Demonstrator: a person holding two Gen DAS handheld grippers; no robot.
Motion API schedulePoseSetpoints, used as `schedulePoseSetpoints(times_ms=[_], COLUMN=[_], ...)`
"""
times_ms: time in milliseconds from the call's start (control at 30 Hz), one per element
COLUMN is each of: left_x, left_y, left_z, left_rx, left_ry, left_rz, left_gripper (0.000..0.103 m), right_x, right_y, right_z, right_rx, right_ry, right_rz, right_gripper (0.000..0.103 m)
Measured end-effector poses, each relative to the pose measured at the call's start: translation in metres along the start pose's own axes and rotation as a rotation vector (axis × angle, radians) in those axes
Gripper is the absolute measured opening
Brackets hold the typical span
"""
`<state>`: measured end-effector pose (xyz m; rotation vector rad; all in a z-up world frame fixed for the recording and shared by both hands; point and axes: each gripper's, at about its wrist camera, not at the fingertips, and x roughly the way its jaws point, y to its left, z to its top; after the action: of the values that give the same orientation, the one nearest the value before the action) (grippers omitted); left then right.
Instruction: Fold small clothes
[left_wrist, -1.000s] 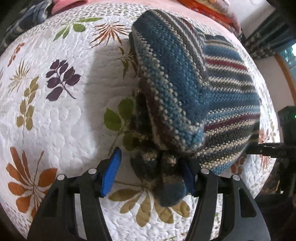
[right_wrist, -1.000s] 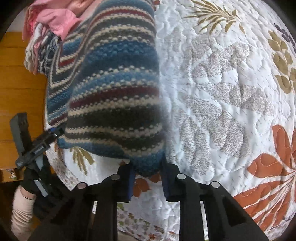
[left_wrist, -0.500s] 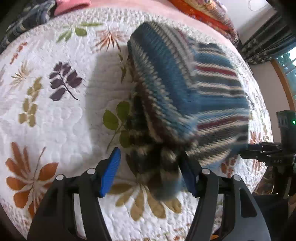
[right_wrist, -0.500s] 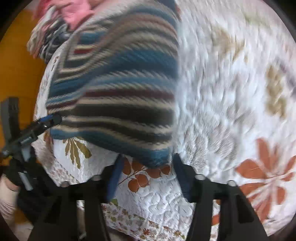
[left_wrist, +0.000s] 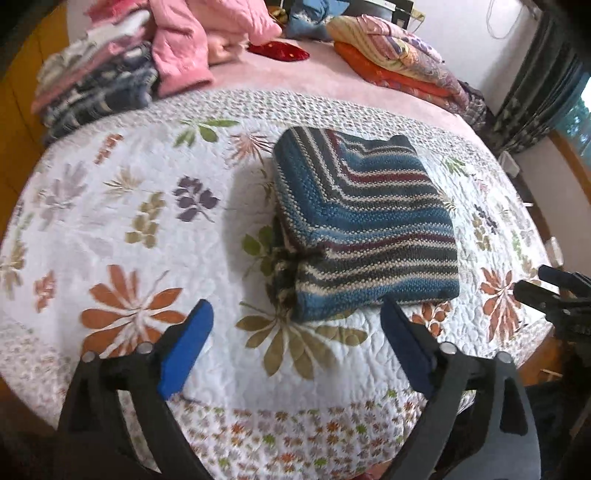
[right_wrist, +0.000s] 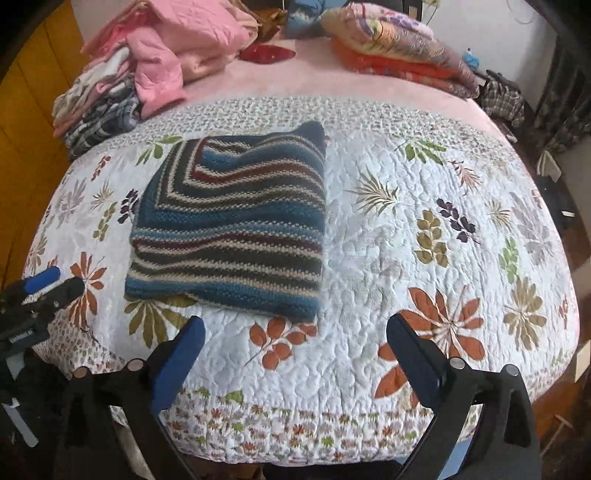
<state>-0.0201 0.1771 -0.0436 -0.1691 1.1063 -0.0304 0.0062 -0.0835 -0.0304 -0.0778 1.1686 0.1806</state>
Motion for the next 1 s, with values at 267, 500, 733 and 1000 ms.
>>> schedulePoseSetpoints(times_ms=[267, 500, 733, 1000], left_x=[-0.019, -0.024, -0.024, -0.025], left_y=[-0.006, -0.019, -0.021, -0.027], left_z=[-0.022, -0.033, -0.035, -0.035], left_rx=[-0.004, 0.028, 0.026, 0.04], left_ry=[0.011, 0.007, 0.011, 0.017], left_rz=[0.051, 0.069, 0.06, 0.059], left_gripper=[0.092, 0.092, 0.092, 0.092], right_x=[-0.011, -0.011, -0.013, -0.015], right_y=[0.003, 0.012, 0.025, 0.025], right_z=[-0.018, -0.027, -0.035, -0.033], right_rx=[0.024, 0.029, -0.001, 0.021], right_ry=[0.002, 0.03, 0.034, 0.024], right_rz=[0.032, 0.016, -0.01, -0.001], right_gripper=[0.099, 0.099, 0.099, 0.099])
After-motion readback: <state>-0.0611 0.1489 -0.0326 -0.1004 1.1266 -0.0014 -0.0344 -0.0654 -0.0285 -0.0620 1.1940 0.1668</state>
